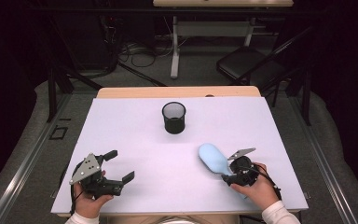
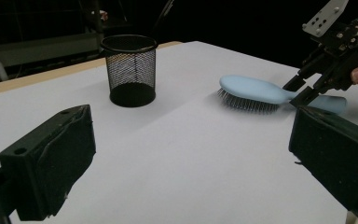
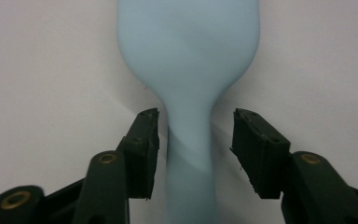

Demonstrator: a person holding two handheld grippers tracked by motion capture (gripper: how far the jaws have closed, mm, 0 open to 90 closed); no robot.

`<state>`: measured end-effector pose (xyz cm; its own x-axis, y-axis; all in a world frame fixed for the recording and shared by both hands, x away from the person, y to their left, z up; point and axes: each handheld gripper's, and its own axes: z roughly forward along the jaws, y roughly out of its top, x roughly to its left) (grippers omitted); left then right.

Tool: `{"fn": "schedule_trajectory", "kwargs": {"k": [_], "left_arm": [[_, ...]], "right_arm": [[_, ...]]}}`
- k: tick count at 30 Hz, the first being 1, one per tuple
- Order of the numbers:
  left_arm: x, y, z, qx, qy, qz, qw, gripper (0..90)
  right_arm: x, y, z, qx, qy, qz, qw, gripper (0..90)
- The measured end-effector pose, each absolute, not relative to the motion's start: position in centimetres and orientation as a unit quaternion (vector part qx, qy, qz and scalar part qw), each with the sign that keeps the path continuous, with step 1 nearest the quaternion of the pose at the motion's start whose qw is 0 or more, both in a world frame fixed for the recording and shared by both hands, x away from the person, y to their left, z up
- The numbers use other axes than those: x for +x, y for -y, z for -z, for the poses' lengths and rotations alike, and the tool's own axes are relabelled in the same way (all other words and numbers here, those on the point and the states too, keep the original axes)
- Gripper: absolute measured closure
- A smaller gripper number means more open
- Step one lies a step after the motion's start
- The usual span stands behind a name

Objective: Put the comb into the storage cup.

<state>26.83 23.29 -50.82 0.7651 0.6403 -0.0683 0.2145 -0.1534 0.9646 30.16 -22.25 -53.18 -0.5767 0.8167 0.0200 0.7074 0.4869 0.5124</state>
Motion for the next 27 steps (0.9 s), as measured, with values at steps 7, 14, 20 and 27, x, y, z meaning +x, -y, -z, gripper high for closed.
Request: {"fn": "schedule_trajectory", "kwargs": {"k": [7, 14, 20, 27], "left_arm": [[26.9, -23.3, 50.8, 0.737, -0.29, -0.182, 0.582, 0.4], [26.9, -23.3, 50.8, 0.737, -0.291, -0.183, 0.582, 0.4], [26.9, -23.3, 50.9, 0.739, -0.29, -0.181, 0.581, 0.4], [26.9, -23.3, 50.9, 0.74, -0.289, -0.181, 0.579, 0.4]], "right_arm": [[30.3, 21.8, 53.5, 0.444, -0.858, -0.23, 0.114, 55.6], [30.5, 21.5, 53.6, 0.444, -0.858, -0.232, 0.116, 59.9], [30.5, 21.1, 53.7, 0.441, -0.861, -0.226, 0.114, 63.1], [30.7, 21.1, 53.7, 0.437, -0.866, -0.218, 0.11, 64.6]]}}
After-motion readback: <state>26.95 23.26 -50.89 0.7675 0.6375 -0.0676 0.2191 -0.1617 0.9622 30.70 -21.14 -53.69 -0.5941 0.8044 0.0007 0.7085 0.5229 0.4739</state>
